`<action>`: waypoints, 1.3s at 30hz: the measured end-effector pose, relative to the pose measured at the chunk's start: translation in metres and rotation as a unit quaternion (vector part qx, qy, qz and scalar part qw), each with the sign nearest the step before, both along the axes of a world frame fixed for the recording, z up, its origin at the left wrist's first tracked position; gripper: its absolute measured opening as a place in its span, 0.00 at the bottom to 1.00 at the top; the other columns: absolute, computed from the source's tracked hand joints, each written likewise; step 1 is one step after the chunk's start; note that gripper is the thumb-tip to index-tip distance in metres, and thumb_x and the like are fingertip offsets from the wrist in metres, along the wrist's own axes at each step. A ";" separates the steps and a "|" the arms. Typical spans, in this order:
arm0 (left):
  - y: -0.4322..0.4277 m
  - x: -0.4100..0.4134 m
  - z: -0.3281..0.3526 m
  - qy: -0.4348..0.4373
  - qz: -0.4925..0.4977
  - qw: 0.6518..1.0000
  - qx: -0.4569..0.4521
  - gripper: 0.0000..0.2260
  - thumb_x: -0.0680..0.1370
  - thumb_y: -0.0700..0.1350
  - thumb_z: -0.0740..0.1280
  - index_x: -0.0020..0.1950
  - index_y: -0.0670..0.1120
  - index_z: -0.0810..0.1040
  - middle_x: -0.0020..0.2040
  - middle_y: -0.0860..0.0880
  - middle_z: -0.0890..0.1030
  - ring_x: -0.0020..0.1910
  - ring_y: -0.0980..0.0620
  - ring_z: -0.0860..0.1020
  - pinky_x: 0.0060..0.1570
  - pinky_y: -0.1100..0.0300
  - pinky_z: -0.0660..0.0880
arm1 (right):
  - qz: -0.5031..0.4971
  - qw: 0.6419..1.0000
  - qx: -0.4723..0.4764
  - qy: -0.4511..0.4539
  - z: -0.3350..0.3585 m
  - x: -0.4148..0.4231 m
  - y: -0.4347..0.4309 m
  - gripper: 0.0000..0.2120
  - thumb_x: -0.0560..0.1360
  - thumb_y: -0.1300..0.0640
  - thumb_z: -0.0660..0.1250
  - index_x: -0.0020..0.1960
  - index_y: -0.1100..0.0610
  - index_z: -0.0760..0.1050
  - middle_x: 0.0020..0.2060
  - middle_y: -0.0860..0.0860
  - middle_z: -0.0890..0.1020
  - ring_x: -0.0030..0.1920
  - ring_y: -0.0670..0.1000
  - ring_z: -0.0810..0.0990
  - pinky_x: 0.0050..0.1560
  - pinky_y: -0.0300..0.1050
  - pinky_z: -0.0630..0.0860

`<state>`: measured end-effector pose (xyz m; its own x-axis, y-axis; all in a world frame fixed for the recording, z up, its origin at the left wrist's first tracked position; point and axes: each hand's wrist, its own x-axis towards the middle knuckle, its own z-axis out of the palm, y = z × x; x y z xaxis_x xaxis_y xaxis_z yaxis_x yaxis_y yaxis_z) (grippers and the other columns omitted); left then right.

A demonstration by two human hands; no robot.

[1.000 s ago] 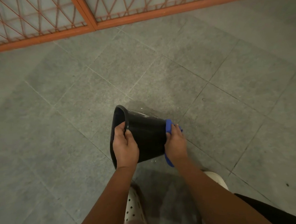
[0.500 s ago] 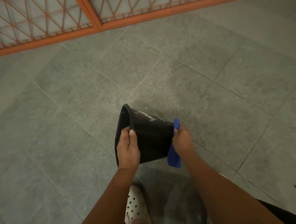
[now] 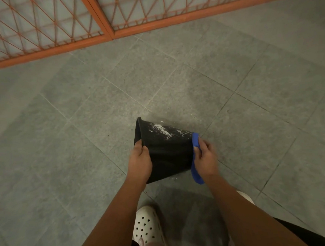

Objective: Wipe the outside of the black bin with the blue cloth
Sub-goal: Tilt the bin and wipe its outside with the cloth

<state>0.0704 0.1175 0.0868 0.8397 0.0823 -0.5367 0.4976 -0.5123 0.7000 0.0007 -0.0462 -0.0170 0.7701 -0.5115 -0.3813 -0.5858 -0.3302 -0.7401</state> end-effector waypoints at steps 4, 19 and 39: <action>0.000 -0.011 -0.004 0.004 0.035 0.999 -0.017 0.16 0.83 0.52 0.51 0.61 0.48 0.72 0.48 0.54 0.75 0.51 0.55 0.74 0.45 0.63 0.68 | 0.027 0.996 -0.051 0.069 0.002 0.001 0.003 0.22 0.80 0.52 0.55 0.73 0.53 0.59 0.59 0.58 0.69 0.54 0.55 0.73 0.56 0.42 0.68; 0.005 -0.017 -0.004 -0.025 0.063 0.997 -0.025 0.11 0.82 0.47 0.56 0.57 0.49 0.77 0.49 0.50 0.77 0.49 0.55 0.75 0.41 0.64 0.69 | 0.108 0.973 -0.166 0.117 0.010 -0.001 0.022 0.22 0.79 0.57 0.57 0.72 0.58 0.60 0.72 0.56 0.64 0.73 0.56 0.59 0.73 0.51 0.55; 0.007 -0.023 -0.008 -0.115 0.000 0.993 -0.001 0.08 0.81 0.43 0.59 0.53 0.51 0.78 0.42 0.55 0.78 0.43 0.68 0.76 0.38 0.77 0.71 | 0.107 0.979 -0.169 0.035 0.008 0.001 0.031 0.21 0.78 0.57 0.59 0.70 0.59 0.64 0.60 0.61 0.69 0.58 0.58 0.68 0.60 0.51 0.70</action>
